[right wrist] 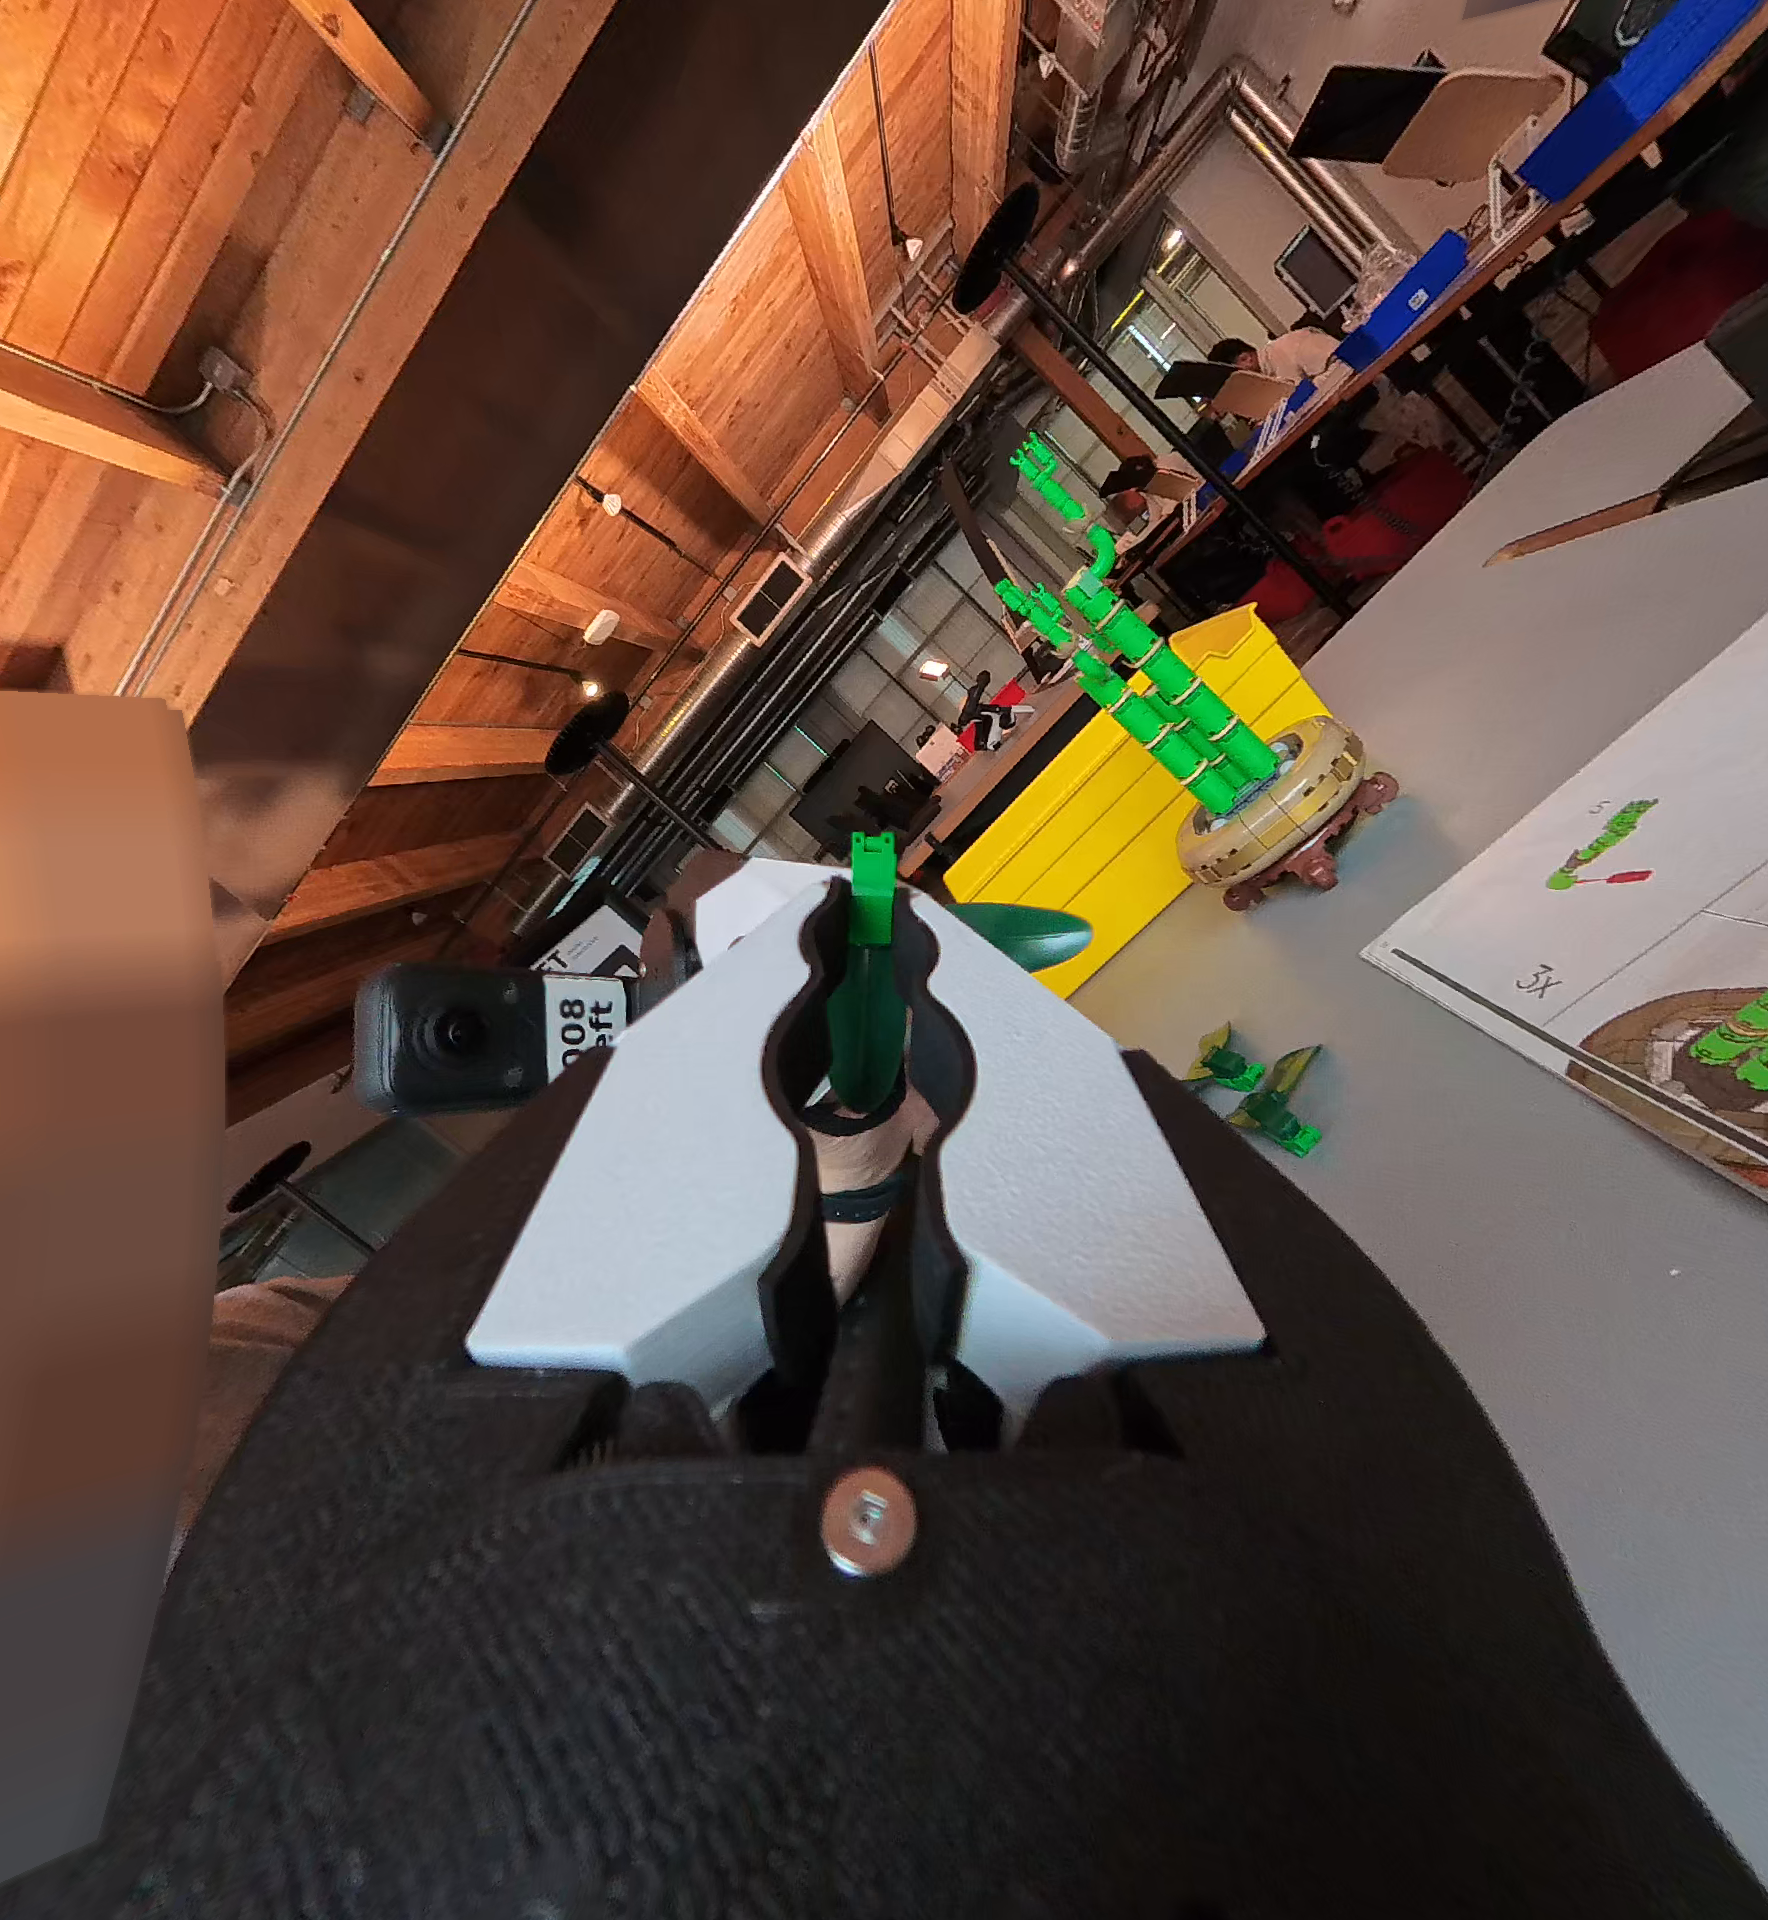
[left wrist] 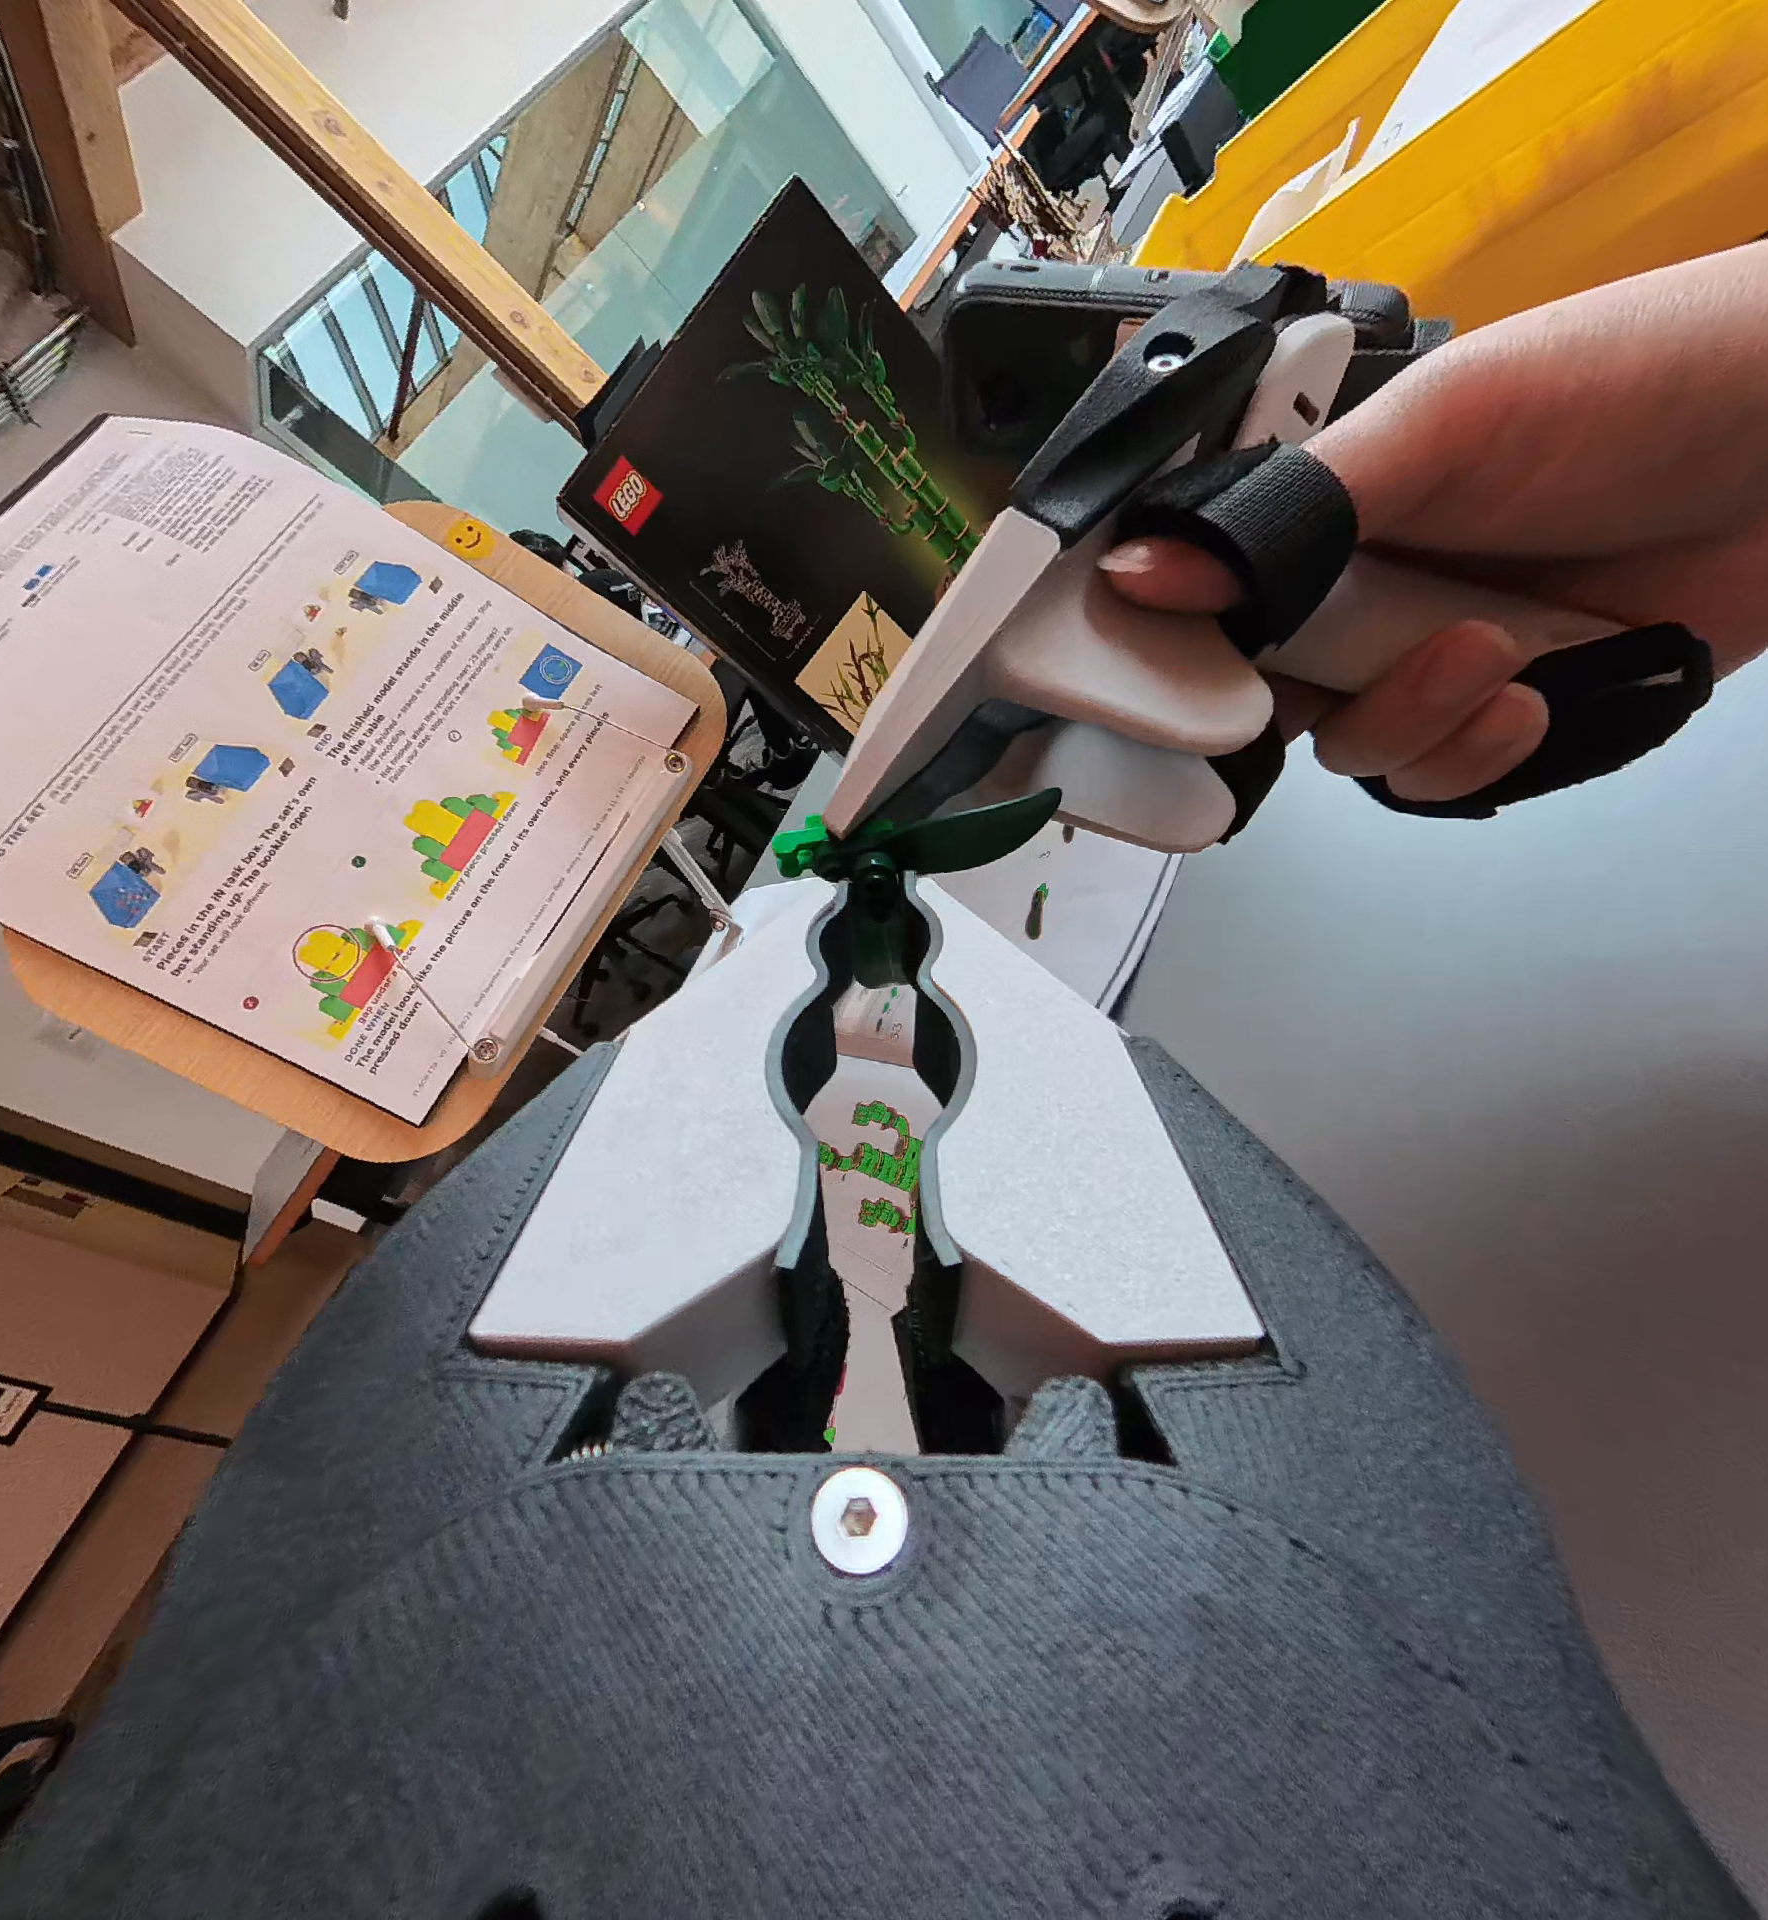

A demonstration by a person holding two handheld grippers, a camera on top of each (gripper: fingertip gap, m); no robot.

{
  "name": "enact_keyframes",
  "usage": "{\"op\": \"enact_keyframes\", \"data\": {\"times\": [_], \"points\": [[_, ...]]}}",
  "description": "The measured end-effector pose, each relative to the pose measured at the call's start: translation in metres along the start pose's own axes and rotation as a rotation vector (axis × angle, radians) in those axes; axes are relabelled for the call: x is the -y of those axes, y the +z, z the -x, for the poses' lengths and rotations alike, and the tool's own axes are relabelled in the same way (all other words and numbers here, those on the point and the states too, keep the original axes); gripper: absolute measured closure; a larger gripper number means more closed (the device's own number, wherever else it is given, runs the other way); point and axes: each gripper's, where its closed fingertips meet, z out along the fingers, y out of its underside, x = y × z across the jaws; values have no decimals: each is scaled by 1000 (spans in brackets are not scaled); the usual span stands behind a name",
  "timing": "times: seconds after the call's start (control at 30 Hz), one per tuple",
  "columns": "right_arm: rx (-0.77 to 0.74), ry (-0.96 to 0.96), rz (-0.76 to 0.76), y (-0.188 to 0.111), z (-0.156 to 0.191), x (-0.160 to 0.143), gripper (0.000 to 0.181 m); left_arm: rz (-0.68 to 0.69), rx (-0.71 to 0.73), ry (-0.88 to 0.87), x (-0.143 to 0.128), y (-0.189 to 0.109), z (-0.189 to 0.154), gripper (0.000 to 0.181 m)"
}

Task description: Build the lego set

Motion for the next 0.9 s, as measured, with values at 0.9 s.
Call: {"op": "enact_keyframes", "data": {"times": [0.9], "points": [[-2,-302,-106,6,23,7,176,-109,103,0,18,-9,10,175]]}}
